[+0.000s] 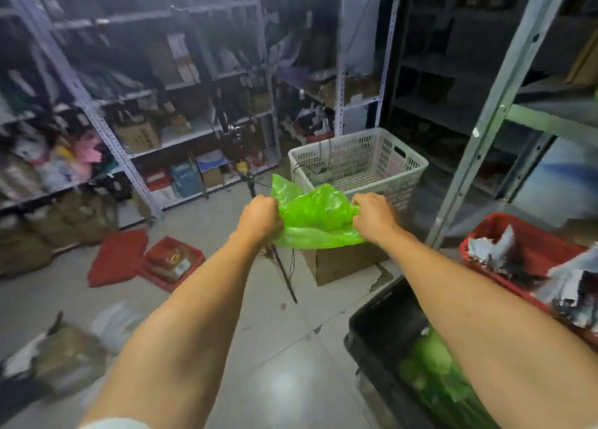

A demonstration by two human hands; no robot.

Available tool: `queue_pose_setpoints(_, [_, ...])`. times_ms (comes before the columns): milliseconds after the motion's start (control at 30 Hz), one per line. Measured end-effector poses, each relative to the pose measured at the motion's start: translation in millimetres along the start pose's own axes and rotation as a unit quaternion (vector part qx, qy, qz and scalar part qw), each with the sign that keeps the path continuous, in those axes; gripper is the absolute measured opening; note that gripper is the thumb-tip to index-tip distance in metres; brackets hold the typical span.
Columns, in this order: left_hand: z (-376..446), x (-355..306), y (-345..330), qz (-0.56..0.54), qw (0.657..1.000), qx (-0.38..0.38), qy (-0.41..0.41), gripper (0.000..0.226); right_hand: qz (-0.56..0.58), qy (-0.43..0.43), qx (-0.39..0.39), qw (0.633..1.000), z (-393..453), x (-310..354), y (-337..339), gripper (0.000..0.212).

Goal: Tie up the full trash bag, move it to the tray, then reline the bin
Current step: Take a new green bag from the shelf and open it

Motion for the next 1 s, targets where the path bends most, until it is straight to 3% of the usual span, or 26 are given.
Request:
queue_pose_setpoints(300, [-111.5,213.3,38.6,0.022,0.989,-0.001,0.148,0.013,-0.006,0.132,0.050,0.990,-38.8,195.6,-93.1,0.028])
queue_pose_setpoints(567, [-229.5,383.7,65.3,-0.011,0.966,-0.023,0.256,0.026,-0.001,0.227,0.088,0.970,-117.1,368.9,-165.5,0.021])
queue_pose_setpoints(1000, [-409.9,594.3,48.2,-0.056,0.906,-0.030,0.418,0.023,0.062,0.398,0.191,0.895,-249.6,597.3,-306.1,0.030])
Point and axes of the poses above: each hand's wrist, its own z-axis towards the middle knuckle, its own y-axis out of the back of the hand, x = y × z, the point moved 10 cm from there along z, towards the middle knuckle, and after that the axes turned 1 degree about -x, right-handed, at the moved point
